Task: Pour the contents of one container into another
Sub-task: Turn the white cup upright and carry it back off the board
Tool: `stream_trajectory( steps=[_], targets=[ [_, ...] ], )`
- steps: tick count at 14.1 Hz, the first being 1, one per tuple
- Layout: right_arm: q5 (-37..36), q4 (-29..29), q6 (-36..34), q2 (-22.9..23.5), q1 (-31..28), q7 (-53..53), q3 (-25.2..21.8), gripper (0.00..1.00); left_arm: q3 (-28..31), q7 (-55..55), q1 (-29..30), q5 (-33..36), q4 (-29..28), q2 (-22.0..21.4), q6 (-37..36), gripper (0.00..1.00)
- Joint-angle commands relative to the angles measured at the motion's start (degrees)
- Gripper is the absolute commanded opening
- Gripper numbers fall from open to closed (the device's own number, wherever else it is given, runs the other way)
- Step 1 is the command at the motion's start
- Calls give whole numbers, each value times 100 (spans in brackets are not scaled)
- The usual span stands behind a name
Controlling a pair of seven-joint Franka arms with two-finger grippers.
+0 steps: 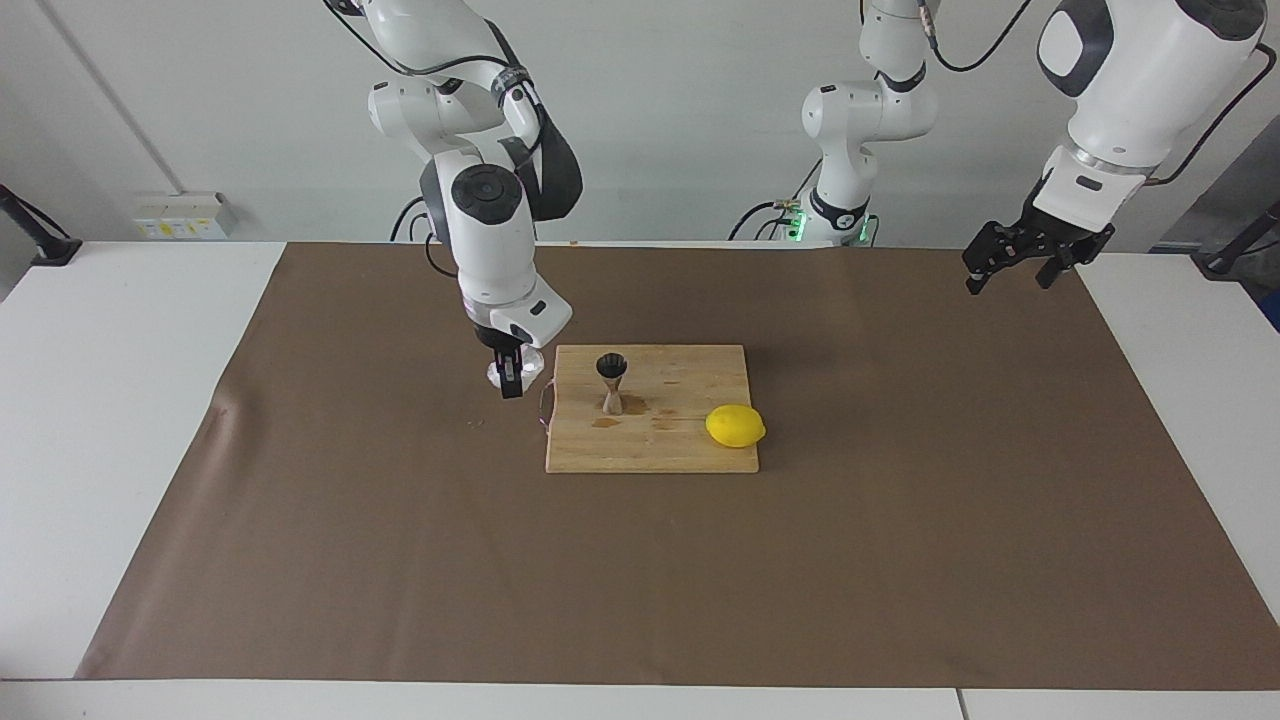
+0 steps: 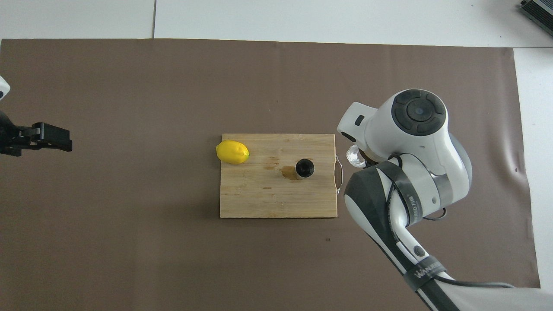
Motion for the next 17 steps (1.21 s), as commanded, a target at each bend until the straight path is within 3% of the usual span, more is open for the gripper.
stream_trajectory(
  steps=[1, 7, 13, 17],
  targets=[
    [299, -647, 598, -292, -307, 117, 69, 0, -60, -41, 70, 8, -150, -147, 8, 100],
    [642, -1640, 1601, -433, -1071, -84, 69, 0, -60, -41, 70, 8, -150, -147, 8, 100],
    [809, -2125, 2304, -310, -1686, -734, 78, 0, -60, -41, 70, 8, -150, -138, 8, 100],
    [810, -2291, 2532, -292, -1757, -893, 69, 0, -60, -41, 70, 8, -150, -138, 8, 100]
  ],
)
